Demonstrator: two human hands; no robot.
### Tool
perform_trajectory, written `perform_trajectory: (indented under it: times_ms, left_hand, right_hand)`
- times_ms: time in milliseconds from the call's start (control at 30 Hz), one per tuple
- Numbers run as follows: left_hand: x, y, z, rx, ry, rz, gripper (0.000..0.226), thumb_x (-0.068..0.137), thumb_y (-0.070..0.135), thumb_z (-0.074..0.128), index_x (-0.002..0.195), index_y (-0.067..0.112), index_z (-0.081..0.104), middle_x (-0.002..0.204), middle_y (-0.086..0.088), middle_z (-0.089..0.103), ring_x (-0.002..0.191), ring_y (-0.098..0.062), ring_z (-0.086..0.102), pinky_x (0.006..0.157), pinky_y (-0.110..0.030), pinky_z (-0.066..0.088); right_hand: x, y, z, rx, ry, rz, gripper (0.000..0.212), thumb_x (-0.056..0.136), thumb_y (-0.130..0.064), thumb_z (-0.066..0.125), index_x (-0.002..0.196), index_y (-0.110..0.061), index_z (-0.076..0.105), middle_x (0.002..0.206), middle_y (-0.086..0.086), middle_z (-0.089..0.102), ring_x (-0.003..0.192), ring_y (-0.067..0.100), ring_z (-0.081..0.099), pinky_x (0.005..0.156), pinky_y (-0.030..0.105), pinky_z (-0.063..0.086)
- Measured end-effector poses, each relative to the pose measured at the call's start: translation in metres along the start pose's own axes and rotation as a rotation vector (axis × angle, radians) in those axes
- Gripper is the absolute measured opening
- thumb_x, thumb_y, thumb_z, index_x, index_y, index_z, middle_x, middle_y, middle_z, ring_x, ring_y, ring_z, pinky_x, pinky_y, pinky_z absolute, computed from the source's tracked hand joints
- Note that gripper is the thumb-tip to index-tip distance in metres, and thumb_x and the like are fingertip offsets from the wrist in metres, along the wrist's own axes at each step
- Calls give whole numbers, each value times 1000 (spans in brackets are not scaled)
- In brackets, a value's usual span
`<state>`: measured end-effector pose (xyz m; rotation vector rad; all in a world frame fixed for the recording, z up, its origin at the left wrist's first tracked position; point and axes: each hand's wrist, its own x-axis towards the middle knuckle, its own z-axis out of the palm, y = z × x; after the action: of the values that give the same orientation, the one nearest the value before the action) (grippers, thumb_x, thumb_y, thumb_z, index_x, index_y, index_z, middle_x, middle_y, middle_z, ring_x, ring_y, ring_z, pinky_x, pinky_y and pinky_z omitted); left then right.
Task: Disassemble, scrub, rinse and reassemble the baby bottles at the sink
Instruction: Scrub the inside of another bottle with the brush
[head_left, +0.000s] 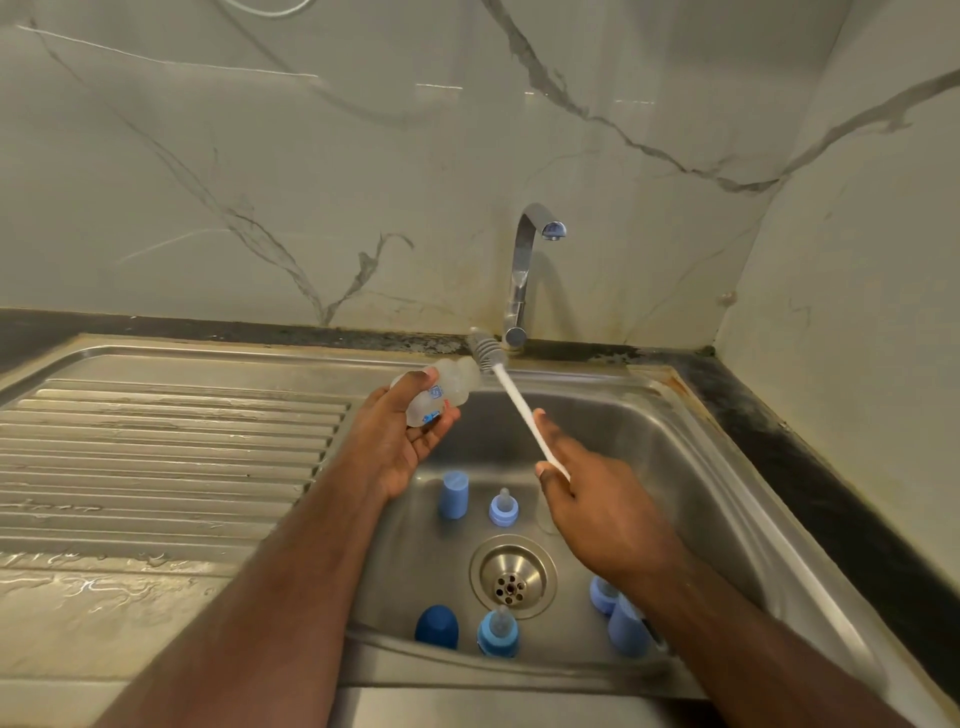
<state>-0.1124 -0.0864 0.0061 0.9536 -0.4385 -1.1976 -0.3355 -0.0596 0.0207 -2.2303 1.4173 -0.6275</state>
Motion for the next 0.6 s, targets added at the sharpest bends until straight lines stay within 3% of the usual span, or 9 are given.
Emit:
perform_trajectory:
  times_ms: [133, 300, 500, 600]
  left_hand:
    - [-2, 3, -1, -15, 17, -8, 26, 91, 24, 74, 110, 8, 66, 105, -16, 74, 76, -22, 77, 65, -26, 62]
    - [-4, 0, 3, 8, 19, -12, 30, 89, 24, 76, 113, 8, 66, 104, -16, 75, 81, -24, 77, 65, -28, 62]
    - [-4, 1, 2, 32, 30, -38, 35, 88, 32, 76, 113, 9, 67, 98, -13, 76, 72, -18, 75, 58, -24, 59]
    - [-6, -1, 4, 85, 15, -48, 44, 86, 36, 78, 119, 9, 66, 104, -15, 75, 71, -17, 74, 58, -23, 58]
  right_hand:
    - [-8, -3, 4, -3, -42, -63, 56, 106, -34, 41, 154, -49, 18, 86, -6, 59, 72, 8, 58, 70, 27, 52]
    - [-1, -2, 5, -8, -1, -41, 57, 106, -33, 41, 156, -45, 16, 91, -7, 60, 74, 8, 59, 72, 29, 54]
    - [-3, -1, 4, -1, -9, -63, 57, 105, -36, 43, 154, -50, 18, 86, -7, 60, 70, 9, 58, 68, 29, 54]
    - [4, 1, 3, 3, 26, -23, 58, 105, -37, 43, 155, -47, 16, 93, -5, 62, 73, 9, 60, 70, 29, 55]
